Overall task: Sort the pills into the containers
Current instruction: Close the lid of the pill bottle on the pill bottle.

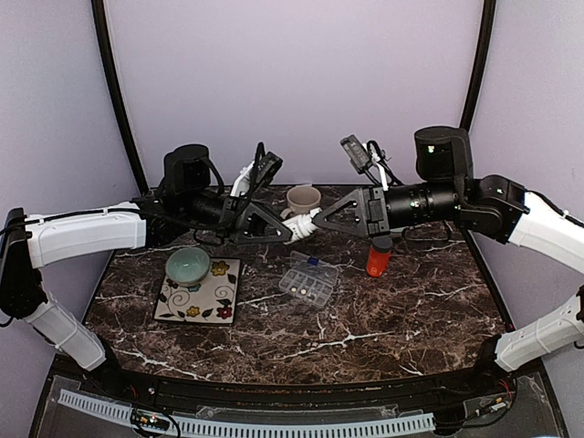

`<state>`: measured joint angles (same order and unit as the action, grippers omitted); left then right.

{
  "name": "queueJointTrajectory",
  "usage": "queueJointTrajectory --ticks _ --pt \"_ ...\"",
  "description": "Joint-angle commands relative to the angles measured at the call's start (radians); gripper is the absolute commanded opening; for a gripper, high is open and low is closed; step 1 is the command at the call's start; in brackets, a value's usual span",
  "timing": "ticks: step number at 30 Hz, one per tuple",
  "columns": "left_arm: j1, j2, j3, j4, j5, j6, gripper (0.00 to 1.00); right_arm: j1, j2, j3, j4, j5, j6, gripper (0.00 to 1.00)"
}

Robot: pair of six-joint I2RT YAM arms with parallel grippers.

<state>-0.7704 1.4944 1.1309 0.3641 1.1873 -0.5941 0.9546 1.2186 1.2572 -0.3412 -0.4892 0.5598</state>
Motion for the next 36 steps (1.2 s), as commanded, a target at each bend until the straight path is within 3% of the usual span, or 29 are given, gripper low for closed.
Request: queueJointTrajectory --ticks 1,15,36 --pt "-0.007 -0.01 0.069 0.084 -0.067 0.03 0.0 0.024 0.015 -0.028 -0.021 -0.022 0.009 0.09" --pt "-0.005 -0.018 0.069 0.084 -0.111 0.048 0.0 0.029 -0.016 -0.053 -0.027 0.024 0.018 0.09" --pt "-0.007 -0.013 0.041 0.148 -0.053 -0.015 0.0 0.023 0.034 -0.004 -0.023 0.07 0.022 0.09"
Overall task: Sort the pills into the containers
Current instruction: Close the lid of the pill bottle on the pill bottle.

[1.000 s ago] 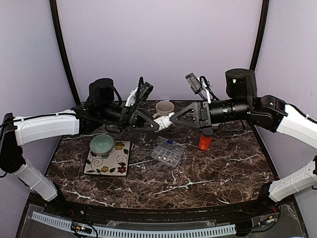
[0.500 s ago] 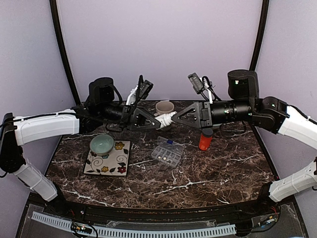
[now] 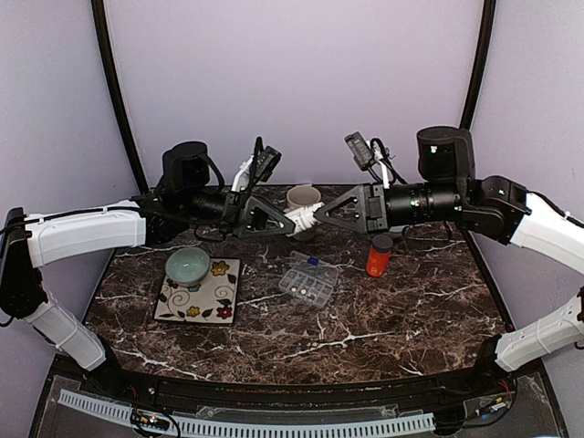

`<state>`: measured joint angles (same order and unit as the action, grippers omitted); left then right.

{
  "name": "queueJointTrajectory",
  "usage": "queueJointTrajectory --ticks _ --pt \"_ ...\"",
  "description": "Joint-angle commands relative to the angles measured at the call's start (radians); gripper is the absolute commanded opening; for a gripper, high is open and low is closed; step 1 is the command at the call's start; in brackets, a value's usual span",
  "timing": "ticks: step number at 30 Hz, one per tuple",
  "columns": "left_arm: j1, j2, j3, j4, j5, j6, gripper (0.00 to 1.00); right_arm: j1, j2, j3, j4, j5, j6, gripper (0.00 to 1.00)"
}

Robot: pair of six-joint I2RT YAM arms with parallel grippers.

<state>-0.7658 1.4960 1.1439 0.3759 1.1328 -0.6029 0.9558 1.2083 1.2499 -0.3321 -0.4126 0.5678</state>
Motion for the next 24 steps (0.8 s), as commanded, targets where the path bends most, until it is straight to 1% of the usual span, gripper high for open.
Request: queueJointTrajectory --ticks 1,13,24 --pt "-0.012 -0.014 0.029 0.138 0.004 -0.006 0.0 0.02 0.046 0.002 -0.03 -0.006 0.015 0.09" --pt "-0.013 -0.02 0.017 0.152 0.015 -0.014 0.0 0.006 0.053 0.005 -0.013 -0.02 0.028 0.09" --pt "-0.014 -0.01 0.027 0.129 0.044 -0.007 0.0 -0.02 0.051 -0.014 0.018 -0.108 0.044 0.09"
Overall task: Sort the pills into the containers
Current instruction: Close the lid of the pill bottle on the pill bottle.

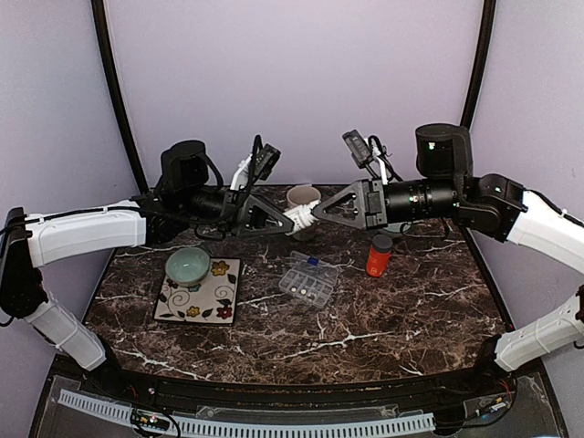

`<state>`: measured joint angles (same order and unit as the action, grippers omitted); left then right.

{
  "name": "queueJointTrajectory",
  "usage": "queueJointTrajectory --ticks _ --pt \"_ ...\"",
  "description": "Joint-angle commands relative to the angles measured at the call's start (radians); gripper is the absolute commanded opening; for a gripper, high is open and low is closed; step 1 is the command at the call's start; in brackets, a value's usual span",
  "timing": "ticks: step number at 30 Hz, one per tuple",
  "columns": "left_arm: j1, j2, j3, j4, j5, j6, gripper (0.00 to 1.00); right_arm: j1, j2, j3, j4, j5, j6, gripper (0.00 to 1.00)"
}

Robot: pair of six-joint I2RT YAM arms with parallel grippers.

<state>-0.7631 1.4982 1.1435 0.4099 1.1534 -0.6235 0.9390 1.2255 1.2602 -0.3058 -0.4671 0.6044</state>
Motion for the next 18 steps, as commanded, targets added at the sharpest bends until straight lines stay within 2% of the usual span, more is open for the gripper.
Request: queueJointTrajectory --ticks 1,10,18 --pt "-0.016 -0.011 0.032 0.088 0.027 0.018 0.0 -0.007 0.034 -0.026 -0.009 -0.06 0.008 0.09" --pt "-0.016 0.004 0.087 -0.029 0.039 0.088 0.0 -0.02 0.053 0.008 -0.087 -0.048 -0.044 0.1" --pt "-0.021 0.004 0.091 0.005 0.002 0.076 0.0 -0.005 0.068 0.023 -0.113 0.016 -0.07 0.09"
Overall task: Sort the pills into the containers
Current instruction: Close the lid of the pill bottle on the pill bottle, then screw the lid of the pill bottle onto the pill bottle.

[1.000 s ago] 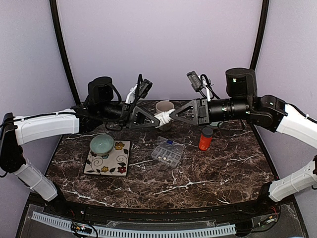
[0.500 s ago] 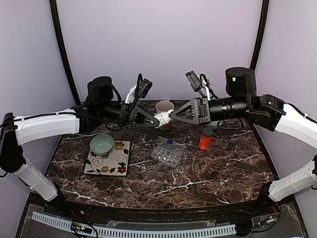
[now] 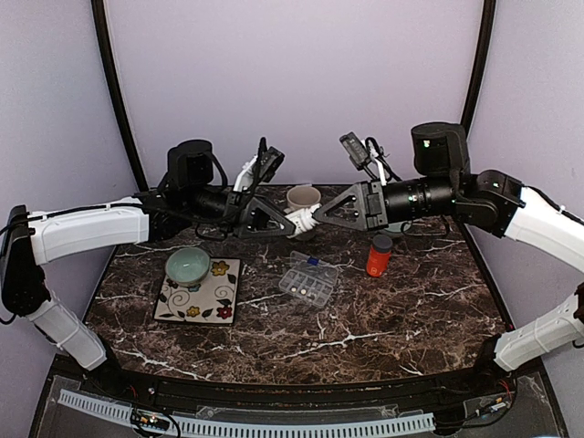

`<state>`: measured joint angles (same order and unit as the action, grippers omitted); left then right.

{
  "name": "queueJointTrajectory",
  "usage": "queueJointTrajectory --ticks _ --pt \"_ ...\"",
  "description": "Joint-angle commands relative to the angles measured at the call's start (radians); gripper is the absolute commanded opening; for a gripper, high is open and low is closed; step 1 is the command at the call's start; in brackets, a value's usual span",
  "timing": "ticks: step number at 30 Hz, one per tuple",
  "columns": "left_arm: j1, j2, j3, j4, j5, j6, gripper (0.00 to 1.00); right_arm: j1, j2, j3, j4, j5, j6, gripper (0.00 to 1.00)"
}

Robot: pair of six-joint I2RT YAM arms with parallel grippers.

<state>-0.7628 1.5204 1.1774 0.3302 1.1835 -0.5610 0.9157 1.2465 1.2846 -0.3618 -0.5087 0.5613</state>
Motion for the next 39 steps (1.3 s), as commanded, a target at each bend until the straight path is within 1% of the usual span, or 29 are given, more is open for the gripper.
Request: queueJointTrajectory --ticks 1,10,14,21,26,29,32,35,39 --pt "-0.024 -0.02 0.057 0.085 -0.036 0.017 0.0 0.022 0.05 0.0 -0.059 0.063 -0.028 0.09" --pt "-0.042 -0.012 0.096 0.032 -0.059 0.061 0.0 0.038 0.058 0.006 -0.068 0.085 -0.028 0.09" --pt "-0.044 -0.019 0.101 0.023 -0.076 0.085 0.0 0.038 0.059 -0.011 -0.05 0.06 -0.002 0.09" --pt "-0.049 -0.053 0.129 -0.068 -0.148 0.211 0.0 0.038 0.074 -0.037 -0.036 0.019 0.075 0.08" --pt "-0.055 -0.105 0.124 -0.116 -0.256 0.32 0.0 0.038 0.094 -0.054 -0.012 -0.001 0.147 0.08" --pt "-0.061 -0.136 0.121 -0.145 -0.347 0.402 0.0 0.036 0.109 -0.048 -0.021 0.003 0.177 0.07" --pt "-0.086 -0.175 0.115 -0.177 -0.47 0.499 0.0 0.032 0.126 -0.05 -0.026 0.003 0.217 0.06" --pt "-0.122 -0.194 0.12 -0.21 -0.586 0.589 0.0 0.023 0.141 -0.068 0.003 -0.012 0.272 0.04" --pt "-0.198 -0.216 0.103 -0.224 -0.771 0.73 0.0 0.016 0.159 -0.073 0.027 -0.027 0.332 0.03"
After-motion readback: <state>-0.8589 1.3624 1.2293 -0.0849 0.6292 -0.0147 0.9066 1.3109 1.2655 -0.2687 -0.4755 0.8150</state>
